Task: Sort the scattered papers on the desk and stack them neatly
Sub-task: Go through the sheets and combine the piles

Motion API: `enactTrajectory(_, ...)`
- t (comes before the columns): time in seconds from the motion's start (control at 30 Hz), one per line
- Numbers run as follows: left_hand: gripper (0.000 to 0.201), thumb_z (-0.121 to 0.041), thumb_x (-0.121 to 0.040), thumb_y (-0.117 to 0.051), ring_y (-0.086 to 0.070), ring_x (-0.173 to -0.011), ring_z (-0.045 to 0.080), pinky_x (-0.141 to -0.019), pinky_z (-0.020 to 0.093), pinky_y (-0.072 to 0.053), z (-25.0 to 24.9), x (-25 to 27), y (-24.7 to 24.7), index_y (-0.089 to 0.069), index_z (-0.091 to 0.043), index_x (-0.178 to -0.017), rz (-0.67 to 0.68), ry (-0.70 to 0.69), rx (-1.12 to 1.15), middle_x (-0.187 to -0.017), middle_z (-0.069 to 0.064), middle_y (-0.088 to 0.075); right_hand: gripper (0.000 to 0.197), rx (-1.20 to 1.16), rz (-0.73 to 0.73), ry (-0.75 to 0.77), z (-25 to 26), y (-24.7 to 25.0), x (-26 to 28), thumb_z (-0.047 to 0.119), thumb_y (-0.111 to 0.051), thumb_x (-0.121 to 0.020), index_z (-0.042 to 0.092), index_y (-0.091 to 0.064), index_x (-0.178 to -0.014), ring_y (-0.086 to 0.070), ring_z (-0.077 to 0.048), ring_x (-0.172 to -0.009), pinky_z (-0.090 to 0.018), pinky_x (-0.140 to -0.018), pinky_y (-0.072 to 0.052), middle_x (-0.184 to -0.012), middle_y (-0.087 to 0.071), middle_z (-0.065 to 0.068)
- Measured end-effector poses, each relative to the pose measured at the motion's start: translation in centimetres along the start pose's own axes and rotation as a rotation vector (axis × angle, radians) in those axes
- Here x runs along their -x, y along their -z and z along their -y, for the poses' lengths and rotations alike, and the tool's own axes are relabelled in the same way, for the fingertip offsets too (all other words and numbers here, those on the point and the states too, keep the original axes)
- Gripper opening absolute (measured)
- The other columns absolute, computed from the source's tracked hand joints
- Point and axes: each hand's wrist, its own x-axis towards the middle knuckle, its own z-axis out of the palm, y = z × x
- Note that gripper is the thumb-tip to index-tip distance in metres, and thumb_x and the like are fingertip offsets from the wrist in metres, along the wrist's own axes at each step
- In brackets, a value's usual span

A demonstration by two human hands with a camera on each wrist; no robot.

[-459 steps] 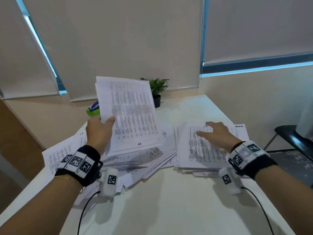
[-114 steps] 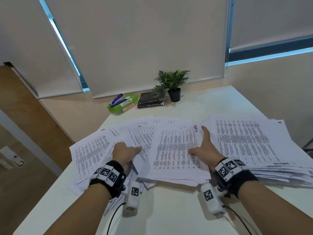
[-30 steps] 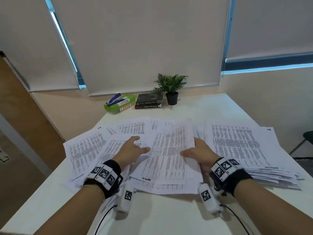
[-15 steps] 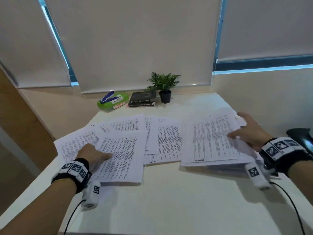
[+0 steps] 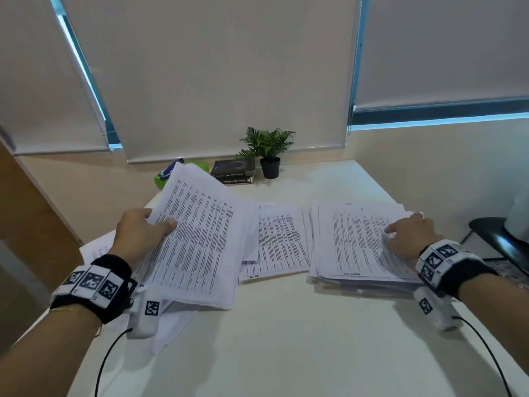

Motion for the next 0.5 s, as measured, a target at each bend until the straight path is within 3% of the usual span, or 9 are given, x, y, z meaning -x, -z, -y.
enactTrajectory(0.07, 0.019, -0.019, -0.091, -0.083, -0.079, -0.077, 0.030, -0.080, 0.050, -0.065, -1.7, 0.4, 0.3, -0.080, -0.009, -0.105, 0.026, -0.030, 0.022, -0.085, 0.010, -0.081, 0.041, -0.068, -0.067, 0.038, 1.6, -0.1, 0.6, 0.038, -0.065, -0.095, 0.032, -0.064, -0.136, -0.028, -0.034, -0.147, -0.054, -0.114, -0.034, -0.155, -0.036, -0.011)
enactTrajectory(0.13, 0.018, -0.022, -0.092, -0.081, -0.080, -0.078, 0.029, -0.082, 0.052, -0.065, -3.1, 0.8, 0.5, -0.080, -0.013, -0.108, 0.024, -0.059, 0.025, -0.086, 0.006, -0.081, 0.040, -0.241, -0.091, 0.171, 3.9, -0.4, 1.4, 0.035, -0.071, -0.092, 0.025, -0.069, -0.131, -0.046, -0.031, -0.139, -0.046, -0.108, -0.045, -0.152, -0.047, -0.010)
enactTrajectory(0.2, 0.023, -0.028, -0.094, -0.078, -0.077, -0.080, 0.029, -0.082, 0.052, -0.065, -4.4, 1.2, 0.8, -0.079, -0.016, -0.113, -0.034, -0.141, -0.067, -0.088, 0.003, -0.080, 0.038, -0.464, 0.013, 0.320, 6.7, -0.7, 2.6, 0.031, -0.073, -0.093, 0.019, -0.071, -0.128, -0.064, -0.027, -0.119, -0.033, -0.088, -0.051, -0.144, -0.059, -0.005)
enactTrajectory(0.23, 0.026, -0.031, -0.095, -0.076, -0.075, -0.081, 0.029, -0.080, 0.050, -0.064, -5.2, 1.4, 1.0, -0.078, -0.016, -0.116, -0.082, -0.199, -0.128, -0.090, 0.003, -0.078, 0.038, -0.537, 0.097, 0.383, 8.1, -1.0, 3.3, 0.032, -0.072, -0.094, 0.017, -0.071, -0.129, -0.066, -0.023, -0.116, -0.028, -0.086, -0.050, -0.141, -0.062, -0.003)
enactTrajectory(0.33, 0.028, -0.032, -0.099, -0.071, -0.070, -0.084, 0.030, -0.073, 0.040, -0.061, -7.5, 2.1, 1.6, -0.073, -0.012, -0.120, -0.223, -0.311, -0.144, -0.096, 0.004, -0.073, 0.044, -0.566, 0.283, 0.467, 12.2, -2.1, 4.9, 0.043, -0.065, -0.098, 0.016, -0.069, -0.132, -0.061, -0.019, -0.124, -0.037, -0.106, -0.048, -0.140, -0.064, -0.002)
enactTrajectory(0.43, 0.027, -0.029, -0.100, -0.072, -0.074, -0.089, 0.024, -0.071, 0.038, -0.063, -8.8, 2.1, 2.2, -0.072, -0.012, -0.121, -0.266, -0.300, 0.062, -0.102, 0.002, -0.075, 0.059, -0.496, 0.333, 0.447, 15.0, -2.2, 5.8, 0.058, -0.051, -0.101, 0.013, -0.064, -0.137, -0.060, -0.023, -0.127, -0.040, -0.109, -0.045, -0.144, -0.062, -0.005)
enactTrajectory(0.5, 0.024, -0.023, -0.100, -0.072, -0.079, -0.089, 0.021, -0.072, 0.033, -0.065, -8.7, 2.1, 2.1, -0.072, -0.013, -0.122, -0.216, -0.230, 0.259, -0.103, 0.001, -0.078, 0.074, -0.624, 0.388, 0.419, 16.9, -1.5, 6.4, 0.069, -0.035, -0.101, 0.014, -0.056, -0.146, -0.058, -0.026, -0.130, -0.041, -0.112, -0.040, -0.143, -0.061, -0.009)
